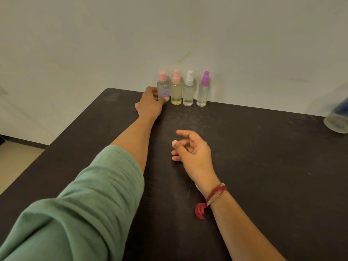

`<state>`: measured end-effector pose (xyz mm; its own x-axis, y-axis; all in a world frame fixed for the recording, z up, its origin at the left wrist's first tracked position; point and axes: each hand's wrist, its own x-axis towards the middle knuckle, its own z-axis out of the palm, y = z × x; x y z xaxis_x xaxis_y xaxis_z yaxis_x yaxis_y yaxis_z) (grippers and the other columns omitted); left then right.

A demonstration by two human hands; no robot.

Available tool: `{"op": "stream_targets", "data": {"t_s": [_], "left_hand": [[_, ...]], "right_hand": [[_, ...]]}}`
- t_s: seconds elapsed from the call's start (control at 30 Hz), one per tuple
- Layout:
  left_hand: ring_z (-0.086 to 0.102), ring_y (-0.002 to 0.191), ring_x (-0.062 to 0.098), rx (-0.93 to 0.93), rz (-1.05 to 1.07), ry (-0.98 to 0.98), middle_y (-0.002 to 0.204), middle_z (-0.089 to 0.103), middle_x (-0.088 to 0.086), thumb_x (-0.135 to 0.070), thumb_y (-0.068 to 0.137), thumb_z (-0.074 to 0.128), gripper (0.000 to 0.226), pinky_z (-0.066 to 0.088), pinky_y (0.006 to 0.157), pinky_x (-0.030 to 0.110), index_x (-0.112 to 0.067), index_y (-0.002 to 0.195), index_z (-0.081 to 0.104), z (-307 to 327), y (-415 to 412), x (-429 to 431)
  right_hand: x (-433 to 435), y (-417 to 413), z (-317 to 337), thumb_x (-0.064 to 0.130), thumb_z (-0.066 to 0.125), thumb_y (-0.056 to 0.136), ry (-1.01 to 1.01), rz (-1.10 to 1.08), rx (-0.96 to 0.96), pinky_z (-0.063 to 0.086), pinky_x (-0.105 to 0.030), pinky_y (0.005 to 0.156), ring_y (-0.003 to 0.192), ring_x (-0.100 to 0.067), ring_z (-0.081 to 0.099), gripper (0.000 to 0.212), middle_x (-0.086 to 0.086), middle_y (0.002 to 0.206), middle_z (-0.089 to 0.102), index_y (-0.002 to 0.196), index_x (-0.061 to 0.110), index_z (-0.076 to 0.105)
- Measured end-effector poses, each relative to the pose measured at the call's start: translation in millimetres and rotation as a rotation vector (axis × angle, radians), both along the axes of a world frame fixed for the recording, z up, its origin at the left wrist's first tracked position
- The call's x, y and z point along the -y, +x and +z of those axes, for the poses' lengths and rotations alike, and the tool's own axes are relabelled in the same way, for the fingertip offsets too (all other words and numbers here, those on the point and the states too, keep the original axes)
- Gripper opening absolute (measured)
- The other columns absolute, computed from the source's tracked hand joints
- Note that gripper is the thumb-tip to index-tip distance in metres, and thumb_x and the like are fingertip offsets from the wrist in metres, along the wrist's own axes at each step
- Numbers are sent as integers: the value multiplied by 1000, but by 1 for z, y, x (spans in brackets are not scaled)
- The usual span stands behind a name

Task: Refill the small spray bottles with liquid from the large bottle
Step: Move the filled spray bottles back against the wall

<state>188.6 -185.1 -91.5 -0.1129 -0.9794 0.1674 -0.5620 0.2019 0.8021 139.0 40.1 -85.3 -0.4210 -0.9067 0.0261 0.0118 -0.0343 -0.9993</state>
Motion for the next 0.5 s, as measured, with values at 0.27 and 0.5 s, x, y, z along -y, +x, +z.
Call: {"op": "stream_targets", "data": {"t_s": [0.27,0.5], "left_hand": [[58,111,10,-34,-71,47,130,56,-8,-57,66,78,87,23,104,39,-25,136,39,3,4,-5],[59,109,12,0,-43,-14,122,60,-10,-66,59,77,81,26,91,34,-27,124,49,2,0,-4]], "right_hand": [[11,-35,-4,4,66,85,-35,-524,-23,57,-30,80,84,-17,68,19,-5,92,69,95,21,66],[82,-114,11,17,76,81,181,-410,-315,46,-24,97,115,-18,58,62,-10,133,56,135,6,49]]}}
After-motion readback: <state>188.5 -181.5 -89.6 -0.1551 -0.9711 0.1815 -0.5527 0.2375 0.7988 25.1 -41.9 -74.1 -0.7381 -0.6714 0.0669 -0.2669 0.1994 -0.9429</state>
